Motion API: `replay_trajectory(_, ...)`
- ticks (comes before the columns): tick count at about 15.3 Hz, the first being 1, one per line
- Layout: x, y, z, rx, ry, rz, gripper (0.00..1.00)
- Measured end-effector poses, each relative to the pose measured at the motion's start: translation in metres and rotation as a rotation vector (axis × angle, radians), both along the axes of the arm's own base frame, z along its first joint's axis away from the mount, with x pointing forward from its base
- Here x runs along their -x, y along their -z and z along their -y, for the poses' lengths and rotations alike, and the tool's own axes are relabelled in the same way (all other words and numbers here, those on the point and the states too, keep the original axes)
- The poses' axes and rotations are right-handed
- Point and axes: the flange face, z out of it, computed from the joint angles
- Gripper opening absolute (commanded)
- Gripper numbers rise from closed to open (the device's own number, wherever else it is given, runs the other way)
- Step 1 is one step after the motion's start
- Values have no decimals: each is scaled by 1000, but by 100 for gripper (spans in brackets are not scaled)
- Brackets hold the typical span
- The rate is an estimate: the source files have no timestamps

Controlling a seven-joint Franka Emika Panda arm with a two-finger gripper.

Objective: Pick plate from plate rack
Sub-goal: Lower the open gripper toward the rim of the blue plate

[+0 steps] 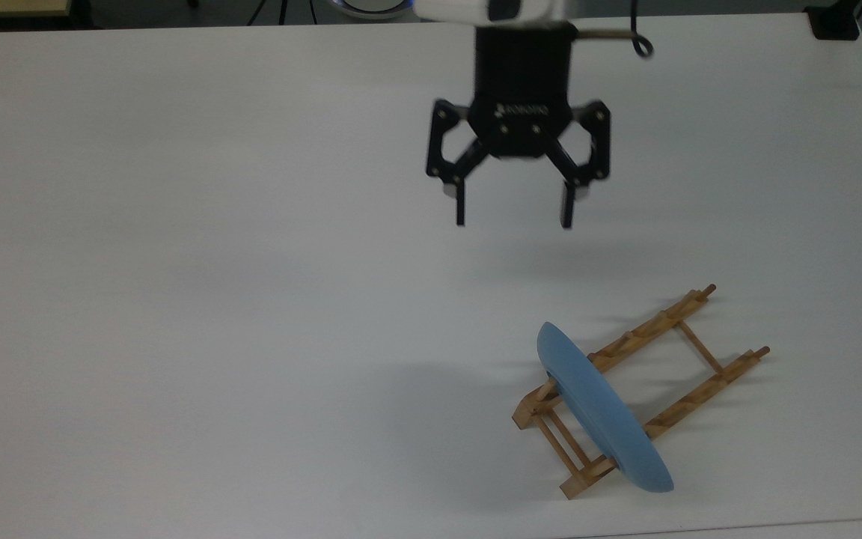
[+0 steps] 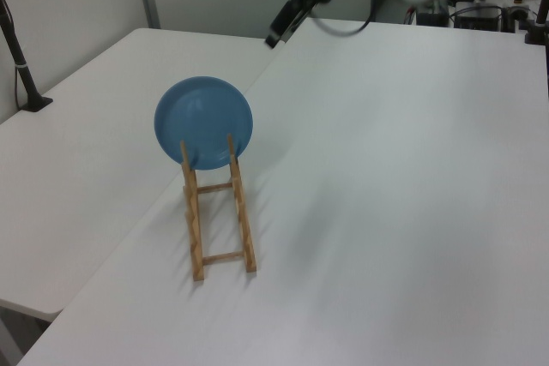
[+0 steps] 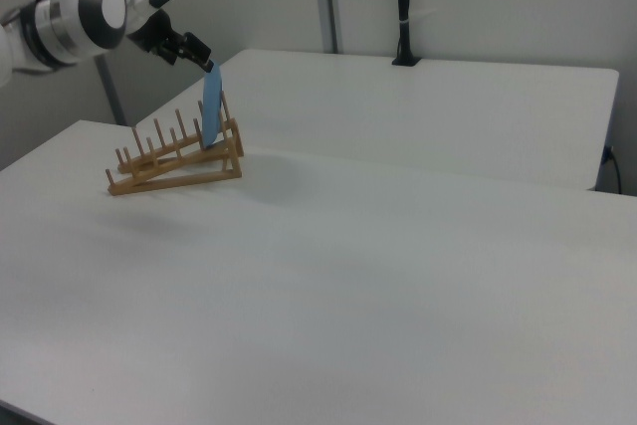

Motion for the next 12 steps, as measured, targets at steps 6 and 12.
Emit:
replay_trajectory(6,-23,33,-40,13,68,159,97)
replay_trajectory(12,-40,61,-64,54,73,204,96)
